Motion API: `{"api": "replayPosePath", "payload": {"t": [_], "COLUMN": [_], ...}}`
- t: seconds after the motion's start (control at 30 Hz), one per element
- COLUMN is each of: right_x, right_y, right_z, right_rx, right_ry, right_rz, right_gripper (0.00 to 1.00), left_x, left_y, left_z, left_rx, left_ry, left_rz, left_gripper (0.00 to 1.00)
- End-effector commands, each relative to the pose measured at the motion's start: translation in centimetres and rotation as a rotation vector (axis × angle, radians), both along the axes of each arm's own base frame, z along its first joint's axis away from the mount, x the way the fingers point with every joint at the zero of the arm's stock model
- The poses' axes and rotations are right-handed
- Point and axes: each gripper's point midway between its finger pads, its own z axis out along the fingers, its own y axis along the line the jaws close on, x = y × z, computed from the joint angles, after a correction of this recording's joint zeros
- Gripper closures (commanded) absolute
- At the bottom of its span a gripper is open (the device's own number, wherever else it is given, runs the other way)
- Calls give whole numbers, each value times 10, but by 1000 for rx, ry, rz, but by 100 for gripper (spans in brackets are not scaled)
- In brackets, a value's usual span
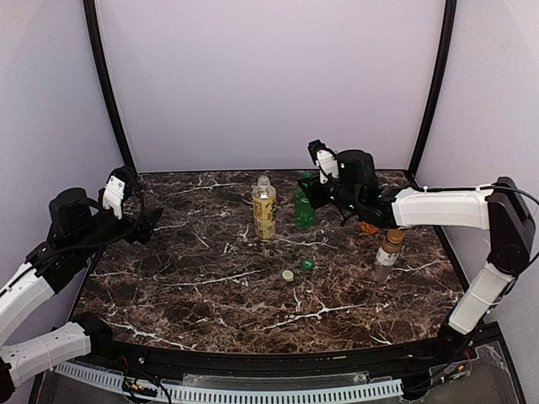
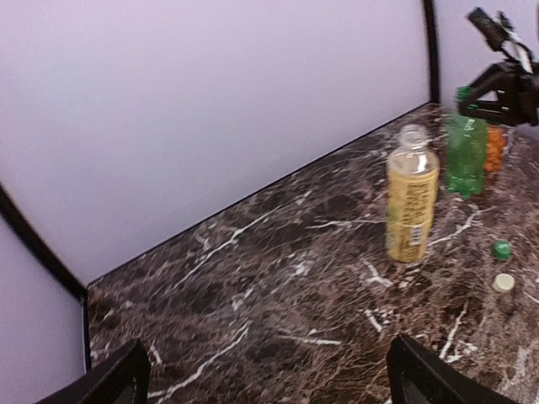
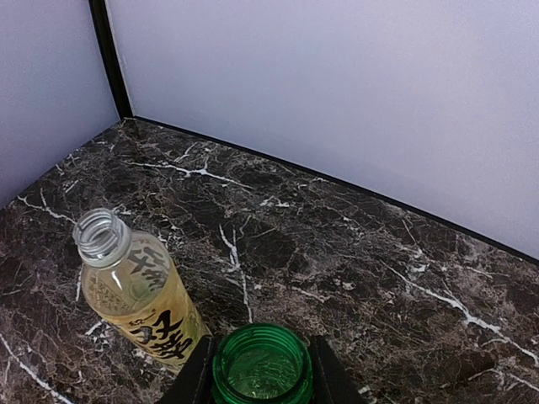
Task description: Unscrew the bottle caps
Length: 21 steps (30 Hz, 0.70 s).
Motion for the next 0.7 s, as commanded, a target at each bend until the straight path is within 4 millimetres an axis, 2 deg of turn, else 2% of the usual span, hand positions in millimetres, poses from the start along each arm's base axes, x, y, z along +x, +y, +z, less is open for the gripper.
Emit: {"api": "replayPosePath", "payload": {"t": [0.0, 0.1, 0.2, 0.4, 0.67], "right_x": [19, 25, 26, 28, 29], "right_y": [0, -1, -2, 4, 6], "right_z": [8, -13, -32, -58, -91], "right_rx": [67, 38, 27, 24, -40], "right_ry": [-100, -78, -62, -97, -55], "right_rz": [-44, -58, -64, -22, -11], "right_gripper": [100, 100, 100, 100, 100], "left_x": [13, 9, 5, 3, 0], "left_y": [73, 96, 104, 107, 107], "left_z": [-32, -65, -87, -99, -113], "left_rx": [-137, -190, -252, -247, -208], "left_ry": [86, 162, 209, 178, 166], "left_rz": [383, 481, 510, 485, 462], "left_gripper": [1, 1, 1, 1, 1]}}
